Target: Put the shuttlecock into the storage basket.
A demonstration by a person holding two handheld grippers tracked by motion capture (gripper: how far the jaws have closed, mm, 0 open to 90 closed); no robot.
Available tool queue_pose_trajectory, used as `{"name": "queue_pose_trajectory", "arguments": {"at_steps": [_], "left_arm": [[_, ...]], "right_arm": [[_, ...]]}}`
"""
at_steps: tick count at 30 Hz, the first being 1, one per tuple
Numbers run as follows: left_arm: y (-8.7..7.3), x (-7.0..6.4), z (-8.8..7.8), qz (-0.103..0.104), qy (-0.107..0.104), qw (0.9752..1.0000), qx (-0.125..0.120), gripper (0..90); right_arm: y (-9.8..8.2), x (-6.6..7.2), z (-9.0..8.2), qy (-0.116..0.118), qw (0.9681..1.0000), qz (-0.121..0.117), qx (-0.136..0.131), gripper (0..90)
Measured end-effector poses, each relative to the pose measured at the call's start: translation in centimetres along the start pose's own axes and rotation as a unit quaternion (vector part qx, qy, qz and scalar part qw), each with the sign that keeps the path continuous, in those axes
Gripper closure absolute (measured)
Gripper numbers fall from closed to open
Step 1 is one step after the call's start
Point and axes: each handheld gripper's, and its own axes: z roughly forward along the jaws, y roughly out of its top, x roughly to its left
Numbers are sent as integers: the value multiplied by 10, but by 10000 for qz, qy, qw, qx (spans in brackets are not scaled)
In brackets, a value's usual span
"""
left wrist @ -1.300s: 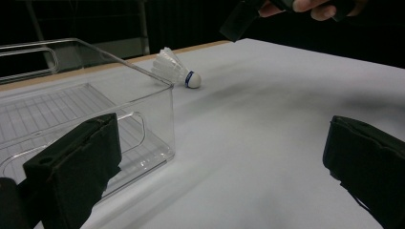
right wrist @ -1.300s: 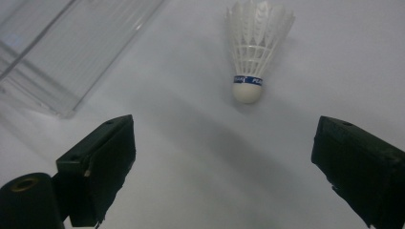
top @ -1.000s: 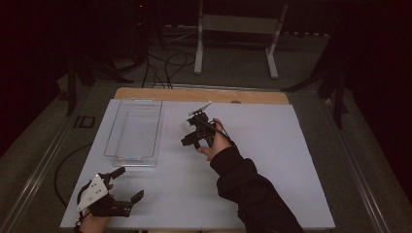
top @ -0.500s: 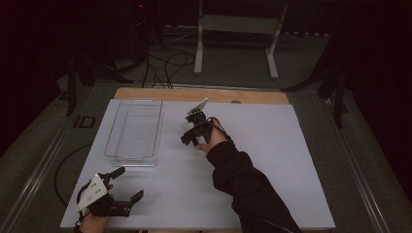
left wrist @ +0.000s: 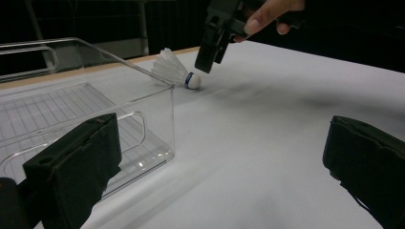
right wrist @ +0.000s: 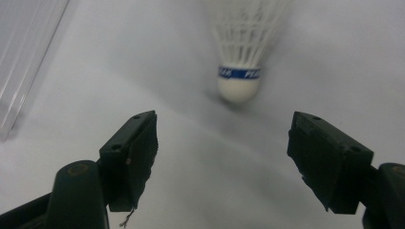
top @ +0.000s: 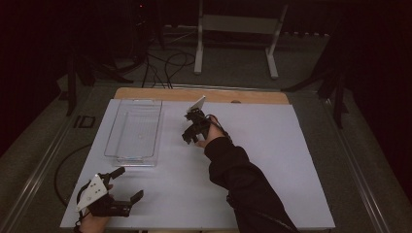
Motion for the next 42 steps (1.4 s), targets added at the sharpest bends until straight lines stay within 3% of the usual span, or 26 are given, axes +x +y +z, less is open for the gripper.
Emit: {"name": "queue_pose_trajectory", "arguments": {"at_steps": [6, 15, 34, 42], "left_arm": [[0, 0, 0, 12, -4, 10000, 11, 2], [0, 0, 0, 16, -17, 10000, 1, 2], [-1, 0, 0, -11, -76, 10000, -22, 2], [-1, 0, 1, -1, -80, 10000, -10, 2]], "right_arm": [[4, -1, 6, -8, 9999, 151, 81, 326], [9, 4, 20, -85, 9998, 90, 173, 384], [19, 0, 35, -278, 9992, 116, 261, 488], [20, 0, 42, -451, 9984, 113, 336, 652]]}}
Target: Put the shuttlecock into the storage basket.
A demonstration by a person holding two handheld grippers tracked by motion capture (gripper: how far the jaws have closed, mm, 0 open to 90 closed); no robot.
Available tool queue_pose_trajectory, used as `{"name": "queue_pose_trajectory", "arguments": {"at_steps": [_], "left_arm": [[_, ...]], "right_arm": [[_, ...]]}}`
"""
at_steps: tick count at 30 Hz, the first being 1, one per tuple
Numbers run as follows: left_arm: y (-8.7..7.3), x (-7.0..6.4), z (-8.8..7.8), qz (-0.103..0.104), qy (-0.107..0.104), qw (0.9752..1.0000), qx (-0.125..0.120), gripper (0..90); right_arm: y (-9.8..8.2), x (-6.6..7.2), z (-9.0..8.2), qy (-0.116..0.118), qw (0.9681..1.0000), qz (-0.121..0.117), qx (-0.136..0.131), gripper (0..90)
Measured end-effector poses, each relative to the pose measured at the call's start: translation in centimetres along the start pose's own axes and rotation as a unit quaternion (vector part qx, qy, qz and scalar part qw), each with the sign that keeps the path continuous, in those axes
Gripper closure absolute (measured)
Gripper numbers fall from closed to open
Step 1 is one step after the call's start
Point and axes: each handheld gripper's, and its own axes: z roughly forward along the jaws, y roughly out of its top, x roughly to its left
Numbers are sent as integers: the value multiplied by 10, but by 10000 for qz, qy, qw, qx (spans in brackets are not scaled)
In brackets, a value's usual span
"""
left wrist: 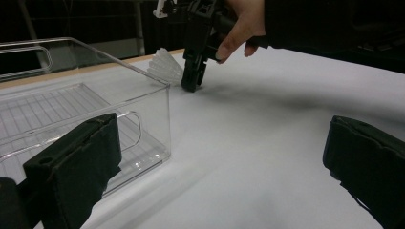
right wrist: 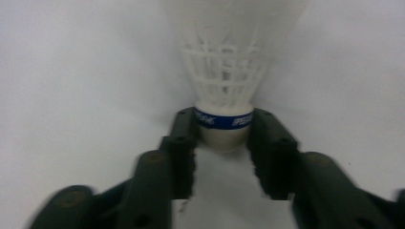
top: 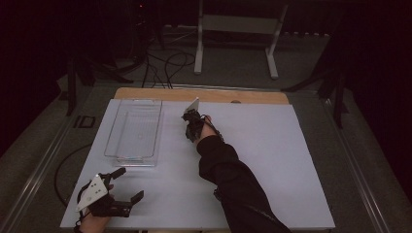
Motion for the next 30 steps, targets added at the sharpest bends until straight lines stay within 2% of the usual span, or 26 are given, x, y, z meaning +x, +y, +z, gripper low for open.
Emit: {"name": "queue_pose_trajectory", "arguments": {"at_steps": [5, 10, 14, 18, 20, 23, 24, 26, 28, 29, 30], "left_arm": [[0, 0, 0, 4, 1, 10000, 24, 2], [0, 0, 1, 0, -3, 10000, 43, 2], [0, 0, 1, -2, -2, 10000, 41, 2], [0, 0, 1, 2, -1, 10000, 44, 2], [0, 0, 1, 10, -2, 10000, 49, 2], [0, 0, 1, 10, 2, 10000, 53, 2], [0, 0, 1, 14, 5, 10000, 57, 2], [0, 0, 1, 23, 4, 10000, 67, 2], [0, 0, 2, 26, 5, 10000, 69, 2], [0, 0, 2, 25, 5, 10000, 73, 2], [0, 0, 2, 21, 5, 10000, 70, 2]], "right_arm": [[1, -3, -3, 92, 10000, 34, 0, 663], [0, -5, -10, 37, 10000, -63, 22, 664], [-2, -9, -15, 99, 9998, -184, 5, 665], [-6, -14, -17, 96, 9980, -617, -5, 665], [-9, -17, -17, 116, 9960, -889, -15, 665], [-13, -19, -18, 151, 9946, -1030, 19, 665], [-16, -21, -19, 168, 9928, -1182, 52, 665], [-20, -22, -21, 190, 9918, -1262, 82, 665], [-24, -24, -22, 263, 9887, -1469, 117, 664], [-26, -24, -23, 256, 9881, -1513, 136, 665], [-29, -25, -24, 229, 9861, -1637, 174, 665]]}}
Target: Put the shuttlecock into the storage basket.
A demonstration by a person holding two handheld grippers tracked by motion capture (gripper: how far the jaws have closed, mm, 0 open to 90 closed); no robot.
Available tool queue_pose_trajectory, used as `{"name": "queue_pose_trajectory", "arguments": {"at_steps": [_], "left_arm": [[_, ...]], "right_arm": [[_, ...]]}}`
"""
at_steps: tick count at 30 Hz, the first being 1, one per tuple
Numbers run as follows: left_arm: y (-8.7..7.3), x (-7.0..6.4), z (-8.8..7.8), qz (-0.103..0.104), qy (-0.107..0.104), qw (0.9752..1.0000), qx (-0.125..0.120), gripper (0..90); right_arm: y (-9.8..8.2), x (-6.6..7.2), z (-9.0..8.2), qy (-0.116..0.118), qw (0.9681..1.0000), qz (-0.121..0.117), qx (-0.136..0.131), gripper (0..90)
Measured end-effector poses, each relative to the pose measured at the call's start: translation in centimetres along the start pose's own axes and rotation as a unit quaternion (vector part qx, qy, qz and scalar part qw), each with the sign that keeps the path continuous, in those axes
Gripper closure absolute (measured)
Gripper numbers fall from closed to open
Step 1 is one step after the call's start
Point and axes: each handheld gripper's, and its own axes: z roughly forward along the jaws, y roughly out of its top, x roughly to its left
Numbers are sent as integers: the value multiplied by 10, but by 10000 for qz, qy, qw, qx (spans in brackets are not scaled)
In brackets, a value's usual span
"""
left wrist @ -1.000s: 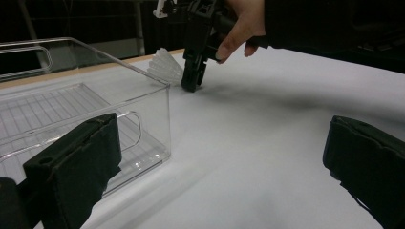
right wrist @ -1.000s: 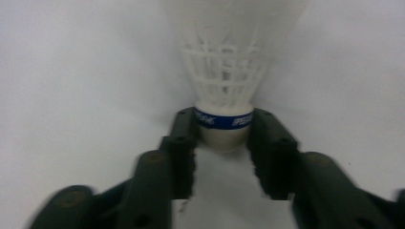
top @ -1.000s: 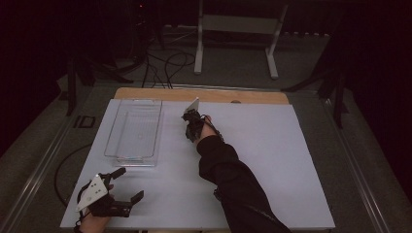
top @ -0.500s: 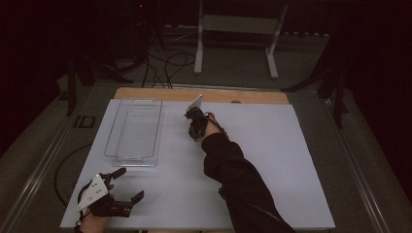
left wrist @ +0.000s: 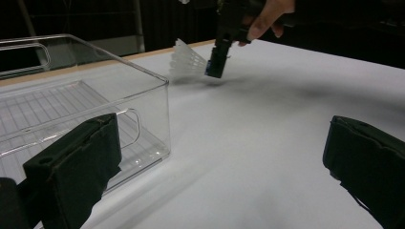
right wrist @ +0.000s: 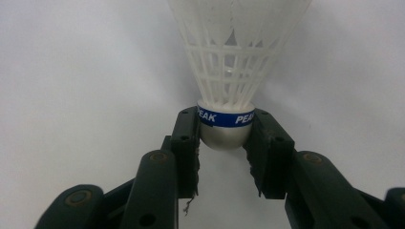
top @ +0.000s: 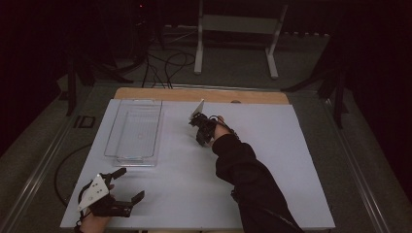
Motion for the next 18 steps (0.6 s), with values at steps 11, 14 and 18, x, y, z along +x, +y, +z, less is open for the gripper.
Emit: {"name": "queue_pose_trajectory", "arguments": {"at_steps": [11, 14, 18], "left_arm": [[0, 0, 0, -19, 26, 10000, 4, 2], [0, 0, 0, -21, 32, 10000, 12, 2], [0, 0, 1, -11, 32, 10000, 22, 2]], "right_arm": [[-22, 3, -6, 212, 9986, -427, 207, 664], [-31, 3, -9, 278, 9971, -653, 258, 665], [-43, 2, -11, 369, 9946, -927, 300, 664]]}}
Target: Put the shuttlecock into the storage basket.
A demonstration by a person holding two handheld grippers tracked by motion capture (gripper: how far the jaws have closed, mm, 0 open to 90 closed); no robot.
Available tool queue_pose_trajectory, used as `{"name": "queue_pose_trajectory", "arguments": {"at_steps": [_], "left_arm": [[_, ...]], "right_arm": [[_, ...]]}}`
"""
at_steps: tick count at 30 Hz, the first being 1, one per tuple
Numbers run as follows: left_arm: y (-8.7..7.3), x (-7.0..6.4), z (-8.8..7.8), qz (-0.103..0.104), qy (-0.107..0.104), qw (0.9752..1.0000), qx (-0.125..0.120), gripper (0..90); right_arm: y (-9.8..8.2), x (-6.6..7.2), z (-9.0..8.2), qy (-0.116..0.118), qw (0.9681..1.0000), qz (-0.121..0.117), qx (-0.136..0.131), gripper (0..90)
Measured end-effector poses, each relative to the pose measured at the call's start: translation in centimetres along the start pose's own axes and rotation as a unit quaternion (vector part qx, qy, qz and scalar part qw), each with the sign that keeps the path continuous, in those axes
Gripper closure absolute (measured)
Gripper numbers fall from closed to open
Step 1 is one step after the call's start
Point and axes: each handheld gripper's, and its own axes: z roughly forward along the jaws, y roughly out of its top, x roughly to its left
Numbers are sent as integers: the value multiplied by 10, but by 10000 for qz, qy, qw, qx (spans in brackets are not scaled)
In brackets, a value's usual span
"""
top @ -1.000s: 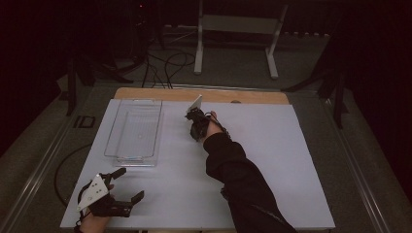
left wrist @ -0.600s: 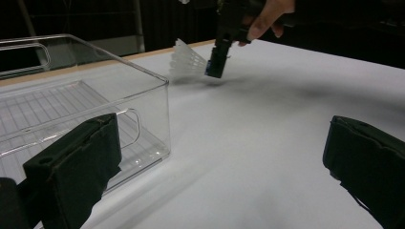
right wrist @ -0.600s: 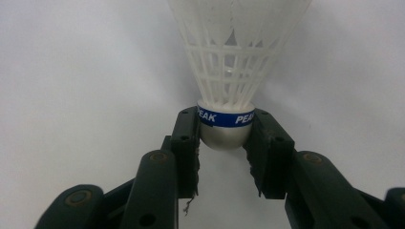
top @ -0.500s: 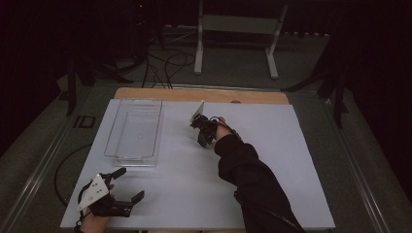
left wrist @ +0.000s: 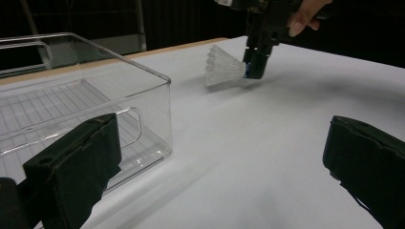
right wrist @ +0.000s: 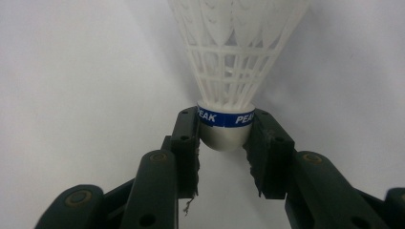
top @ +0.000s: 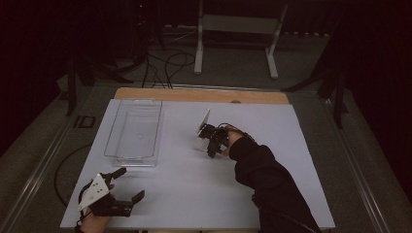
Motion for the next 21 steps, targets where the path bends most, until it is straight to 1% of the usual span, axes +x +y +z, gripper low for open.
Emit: {"name": "queue_pose_trajectory", "arguments": {"at_steps": [4, 6, 7, 12, 13, 14, 15, 16, 17, 19, 21], "left_arm": [[0, 0, 0, -18, 13, 10000, 8, 2], [0, 0, 0, -16, 15, 10000, 18, 2], [0, 0, 1, -9, 15, 10000, 27, 1], [0, -1, 1, 13, 8, 10000, 48, 1], [0, -1, 2, 13, 9, 10000, 49, 2], [0, -1, 2, 11, 8, 10000, 49, 1], [0, -1, 2, 10, 10, 10000, 50, 1], [0, -1, 2, 10, 10, 10000, 55, 2], [0, -1, 2, 15, 9, 10000, 64, 2], [0, -1, 2, 17, 8, 10000, 63, 1], [0, -1, 2, 21, 10, 10000, 65, 2]], "right_arm": [[-13, 0, -1, 113, 9998, -132, 49, 664], [-20, -1, -1, 159, 9994, -315, 62, 664], [-23, -1, -1, 172, 9992, -354, 86, 664], [-36, -1, -1, 217, 9986, -443, 174, 664], [-38, -1, -2, 239, 9984, -495, 138, 663], [-40, -1, -3, 287, 9983, -497, 88, 664], [-43, -1, -4, 282, 9981, -545, 61, 664], [-45, 0, -5, 264, 9976, -634, 65, 664], [-47, 1, -6, 294, 9968, -736, 51, 663], [-52, 2, -6, 315, 9948, -961, 97, 664], [-56, 3, -6, 329, 9935, -1070, 209, 664]]}}
